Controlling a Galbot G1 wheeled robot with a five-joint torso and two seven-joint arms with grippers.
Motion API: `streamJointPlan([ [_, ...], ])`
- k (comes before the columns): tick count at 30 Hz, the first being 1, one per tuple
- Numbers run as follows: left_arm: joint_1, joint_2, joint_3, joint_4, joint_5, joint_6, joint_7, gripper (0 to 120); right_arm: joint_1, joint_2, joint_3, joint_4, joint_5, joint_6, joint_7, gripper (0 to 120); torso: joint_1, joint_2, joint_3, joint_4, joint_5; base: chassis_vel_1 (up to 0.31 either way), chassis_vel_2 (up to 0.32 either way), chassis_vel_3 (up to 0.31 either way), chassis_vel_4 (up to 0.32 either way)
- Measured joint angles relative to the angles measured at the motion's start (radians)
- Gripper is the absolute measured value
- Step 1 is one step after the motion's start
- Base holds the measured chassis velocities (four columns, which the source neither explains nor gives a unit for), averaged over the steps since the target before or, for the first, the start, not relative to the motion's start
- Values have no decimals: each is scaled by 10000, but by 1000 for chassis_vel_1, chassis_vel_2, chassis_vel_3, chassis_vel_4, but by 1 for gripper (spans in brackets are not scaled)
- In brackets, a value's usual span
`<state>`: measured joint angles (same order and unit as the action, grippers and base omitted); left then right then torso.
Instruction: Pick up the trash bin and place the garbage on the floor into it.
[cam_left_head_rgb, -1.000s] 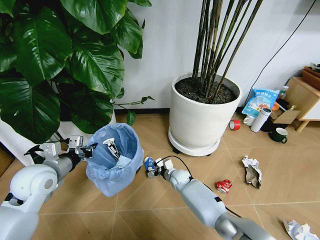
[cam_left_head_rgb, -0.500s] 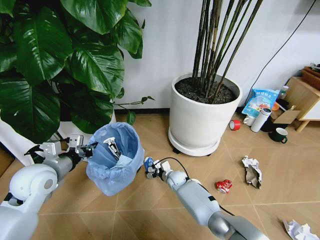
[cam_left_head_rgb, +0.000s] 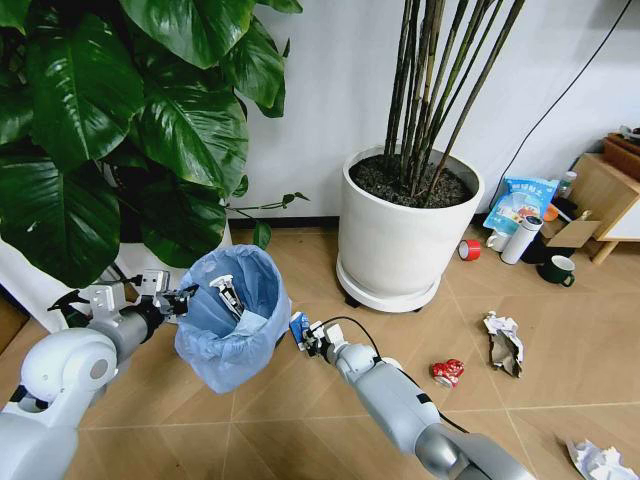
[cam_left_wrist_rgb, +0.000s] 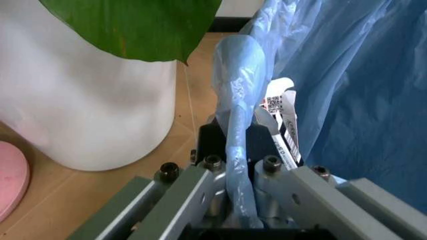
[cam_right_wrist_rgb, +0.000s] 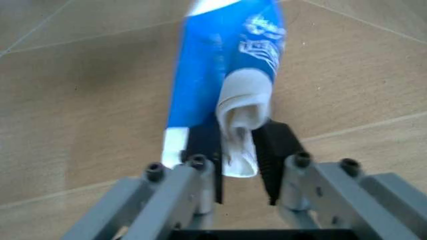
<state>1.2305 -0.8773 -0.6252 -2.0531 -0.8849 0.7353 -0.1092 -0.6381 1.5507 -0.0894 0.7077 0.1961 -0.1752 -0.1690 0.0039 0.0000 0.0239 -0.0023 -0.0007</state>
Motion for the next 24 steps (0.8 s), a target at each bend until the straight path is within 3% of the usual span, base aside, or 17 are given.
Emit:
streamJointPlan([
  [4, 32, 1, 17, -14, 0, 0, -28, 0, -44, -31, 98, 103, 0, 45, 2, 0, 0, 0, 1, 1, 0, 0, 0, 0, 0],
  [12, 55, 85, 157, -30, -7, 1, -51, 0, -565, -650, 560, 1761, 39, -4, 159, 0, 0, 0, 0, 0, 1, 0, 0, 0, 0],
  [19, 56, 106, 420, 9, -10, 0, -84, 0, -1528, -1651, 1271, 4440, 172, -142, 336, 0, 0, 0, 0, -1, 2, 0, 0, 0, 0],
  [24, -99, 111, 764, 261, -73, 0, 2, 0, -2524, -2578, 2058, 7377, 806, -413, 532, 0, 0, 0, 0, 0, 2, 0, 0, 0, 0],
])
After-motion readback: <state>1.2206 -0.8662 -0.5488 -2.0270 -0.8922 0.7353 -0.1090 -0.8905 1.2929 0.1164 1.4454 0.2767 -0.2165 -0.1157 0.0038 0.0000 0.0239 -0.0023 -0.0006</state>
